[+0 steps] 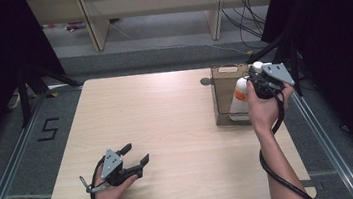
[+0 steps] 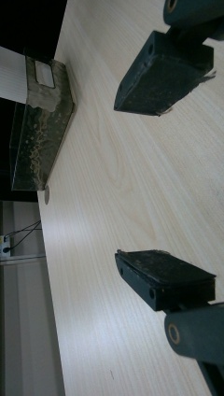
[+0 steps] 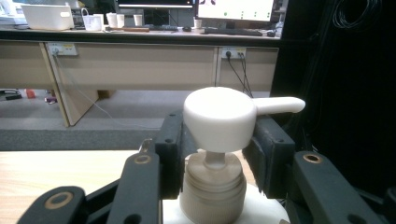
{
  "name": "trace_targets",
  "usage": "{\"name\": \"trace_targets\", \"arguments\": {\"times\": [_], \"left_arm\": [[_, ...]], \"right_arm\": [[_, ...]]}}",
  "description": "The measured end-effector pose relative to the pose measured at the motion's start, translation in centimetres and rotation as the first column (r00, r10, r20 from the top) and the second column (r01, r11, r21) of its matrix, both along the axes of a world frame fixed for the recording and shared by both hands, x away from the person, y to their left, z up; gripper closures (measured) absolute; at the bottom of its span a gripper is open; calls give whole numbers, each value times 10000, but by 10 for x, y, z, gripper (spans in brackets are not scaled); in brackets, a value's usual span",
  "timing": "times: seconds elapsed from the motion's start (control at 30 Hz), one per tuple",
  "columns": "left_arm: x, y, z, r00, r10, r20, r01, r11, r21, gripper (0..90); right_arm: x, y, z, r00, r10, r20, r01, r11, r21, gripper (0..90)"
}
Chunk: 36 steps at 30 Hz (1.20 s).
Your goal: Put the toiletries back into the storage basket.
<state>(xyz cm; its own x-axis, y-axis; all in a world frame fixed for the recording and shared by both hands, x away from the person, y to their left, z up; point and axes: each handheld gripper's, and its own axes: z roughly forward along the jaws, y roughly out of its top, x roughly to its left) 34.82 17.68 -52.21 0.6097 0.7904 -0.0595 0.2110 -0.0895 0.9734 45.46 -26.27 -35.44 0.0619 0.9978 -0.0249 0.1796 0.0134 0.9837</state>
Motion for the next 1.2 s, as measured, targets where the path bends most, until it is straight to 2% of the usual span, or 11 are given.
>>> {"name": "trace_targets", "arguments": {"times": [0.1,0.23,0.5,0.7,0.73,0.83,0.87,1.2], "left_arm": [[0,0,0,10000,4,-7,-4,10000,-3,218],[0,0,0,10000,-2,-11,2,10000,10,218],[0,0,0,10000,-17,-6,17,10000,28,219],[0,0,0,10000,-29,6,29,10000,16,218],[0,0,0,10000,-27,5,27,10000,13,218],[-1,0,0,10000,-28,0,28,10000,9,219],[-1,0,0,10000,-29,-1,29,10000,10,218],[0,0,0,10000,-40,8,40,10000,71,219]], "right_arm": [[0,1,-1,9999,-81,-88,82,9999,113,605],[0,-1,-3,9999,15,-146,-15,10000,-43,605],[0,-2,-5,9999,-66,-152,67,10000,71,604],[-1,0,-6,9999,-56,-96,55,10000,-38,602],[-2,-1,-7,9999,32,-132,-34,9997,-223,602],[-2,0,-8,10000,12,8,-12,9998,-214,601],[-2,0,-8,10000,52,42,-50,9993,-378,601],[-3,4,-11,9999,63,78,-60,9990,-433,567]]}}
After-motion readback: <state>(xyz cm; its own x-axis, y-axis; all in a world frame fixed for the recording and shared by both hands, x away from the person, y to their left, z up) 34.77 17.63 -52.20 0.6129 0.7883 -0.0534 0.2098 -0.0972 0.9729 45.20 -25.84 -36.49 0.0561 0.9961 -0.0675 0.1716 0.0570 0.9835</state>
